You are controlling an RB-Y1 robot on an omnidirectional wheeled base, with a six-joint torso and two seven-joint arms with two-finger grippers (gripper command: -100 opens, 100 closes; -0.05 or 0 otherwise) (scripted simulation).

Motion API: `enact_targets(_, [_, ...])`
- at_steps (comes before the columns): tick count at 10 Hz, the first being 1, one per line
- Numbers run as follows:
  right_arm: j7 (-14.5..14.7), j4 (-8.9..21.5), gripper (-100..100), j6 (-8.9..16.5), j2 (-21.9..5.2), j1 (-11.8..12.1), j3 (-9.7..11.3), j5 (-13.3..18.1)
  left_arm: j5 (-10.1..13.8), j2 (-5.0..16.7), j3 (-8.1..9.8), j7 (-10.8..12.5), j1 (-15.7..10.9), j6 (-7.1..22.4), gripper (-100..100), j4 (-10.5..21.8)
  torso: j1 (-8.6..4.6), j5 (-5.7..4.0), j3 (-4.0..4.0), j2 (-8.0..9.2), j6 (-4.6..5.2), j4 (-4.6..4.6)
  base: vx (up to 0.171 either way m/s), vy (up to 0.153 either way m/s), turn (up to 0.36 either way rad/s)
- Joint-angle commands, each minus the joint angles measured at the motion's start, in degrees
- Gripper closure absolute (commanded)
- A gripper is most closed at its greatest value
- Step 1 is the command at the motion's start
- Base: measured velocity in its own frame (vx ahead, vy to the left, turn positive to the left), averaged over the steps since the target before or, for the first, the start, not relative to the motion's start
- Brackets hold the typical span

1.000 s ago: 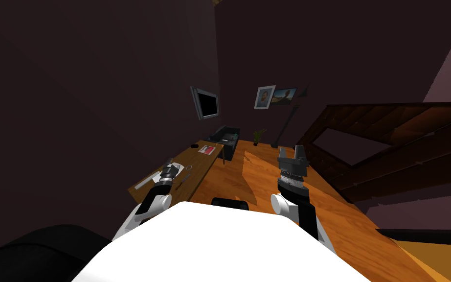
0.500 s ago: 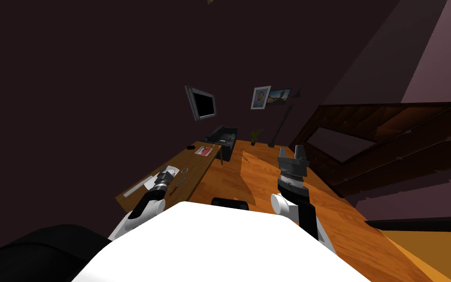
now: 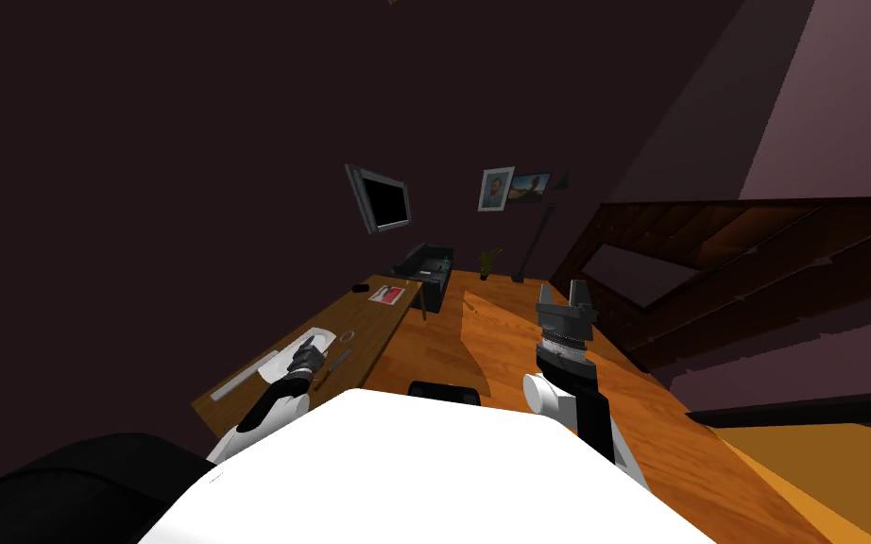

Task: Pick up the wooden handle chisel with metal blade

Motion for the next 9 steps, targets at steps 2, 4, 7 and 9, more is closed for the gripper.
enact_targets(2, [0.00,0.00,0,0.00,0.00,0.00,0.00,0.00,2.07,1.29,2.38,1.12,1.25,4.53,-100,3.16,0.00,-0.01,0.01,0.03,-0.02,0.00,0.053,-0.019,-0.096])
enact_targets(4, [0.00,0.00,0,0.00,0.00,0.00,0.00,0.00,3.18,1.84,3.80,1.62,1.54,7.23,-100,5.86,0.04,0.00,-0.06,-0.12,0.00,-0.02,0.093,-0.011,-0.112])
enact_targets(7, [0.00,0.00,0,0.00,0.00,0.01,0.00,0.00,4.28,2.37,5.17,2.11,1.81,9.66,-100,8.55,0.00,-0.01,-0.01,-0.01,-0.03,-0.01,0.048,-0.015,-0.048])
enact_targets(9, [0.00,0.00,0,0.00,0.00,0.00,0.00,0.00,5.37,2.88,6.50,2.59,2.07,12.04,-100,11.21,0.06,0.00,0.04,0.07,-0.01,0.02,0.045,-0.001,-0.094])
